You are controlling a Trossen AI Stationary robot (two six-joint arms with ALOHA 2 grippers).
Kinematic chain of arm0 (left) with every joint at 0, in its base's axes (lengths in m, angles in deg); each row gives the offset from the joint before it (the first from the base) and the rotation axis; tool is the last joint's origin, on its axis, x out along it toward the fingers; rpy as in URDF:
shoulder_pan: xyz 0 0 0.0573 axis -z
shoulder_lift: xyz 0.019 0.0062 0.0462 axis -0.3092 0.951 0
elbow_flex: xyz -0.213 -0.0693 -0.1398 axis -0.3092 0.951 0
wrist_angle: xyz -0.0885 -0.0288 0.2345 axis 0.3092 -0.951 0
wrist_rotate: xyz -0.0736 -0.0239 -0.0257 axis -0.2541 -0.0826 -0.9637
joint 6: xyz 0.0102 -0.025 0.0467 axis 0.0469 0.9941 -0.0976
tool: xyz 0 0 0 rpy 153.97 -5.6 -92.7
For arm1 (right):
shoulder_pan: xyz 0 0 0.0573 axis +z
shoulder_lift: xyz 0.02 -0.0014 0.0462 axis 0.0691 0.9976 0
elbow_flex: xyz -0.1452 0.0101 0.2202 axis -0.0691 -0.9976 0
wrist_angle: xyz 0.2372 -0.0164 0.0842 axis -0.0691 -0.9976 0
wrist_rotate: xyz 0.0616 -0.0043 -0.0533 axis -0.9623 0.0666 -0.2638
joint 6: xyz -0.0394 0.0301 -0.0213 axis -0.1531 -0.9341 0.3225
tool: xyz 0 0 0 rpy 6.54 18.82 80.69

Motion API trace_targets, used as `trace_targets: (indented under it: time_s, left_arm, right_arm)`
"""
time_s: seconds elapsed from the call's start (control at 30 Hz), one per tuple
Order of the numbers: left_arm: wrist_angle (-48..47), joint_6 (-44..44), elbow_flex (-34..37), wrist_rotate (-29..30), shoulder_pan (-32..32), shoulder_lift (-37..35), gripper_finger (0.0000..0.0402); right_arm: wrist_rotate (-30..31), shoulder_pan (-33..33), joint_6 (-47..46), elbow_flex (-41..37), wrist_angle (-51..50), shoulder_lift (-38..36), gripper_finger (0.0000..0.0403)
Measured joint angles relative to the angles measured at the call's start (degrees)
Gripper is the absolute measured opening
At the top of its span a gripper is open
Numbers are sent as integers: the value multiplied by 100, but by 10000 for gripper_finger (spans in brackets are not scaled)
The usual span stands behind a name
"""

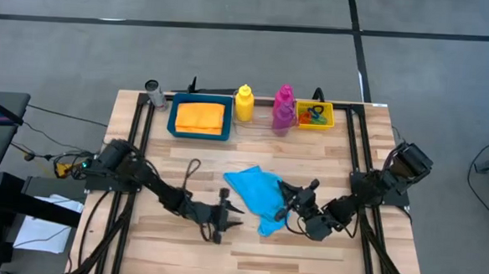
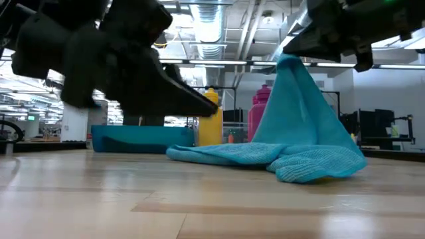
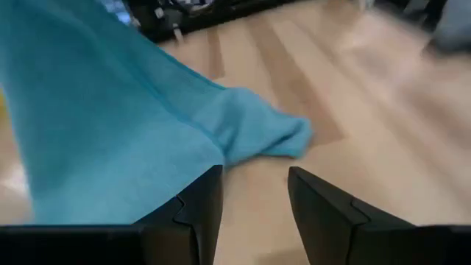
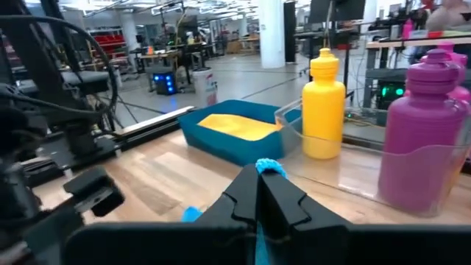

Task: Pick & Place Sports Items
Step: Fold the blue towel

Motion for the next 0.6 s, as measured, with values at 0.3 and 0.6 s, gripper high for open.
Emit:
trace_targets:
  time_s: [0.3,0.6]
  left_arm:
    - [-110,-1339,-517,164,-3,857,149]
    - [-422,-1448,-542,838,-53,780,149]
  right_arm:
    - [-105,-2,0,-1,-146,0,0]
    - [-153,-7,-46,-2,-163,0,0]
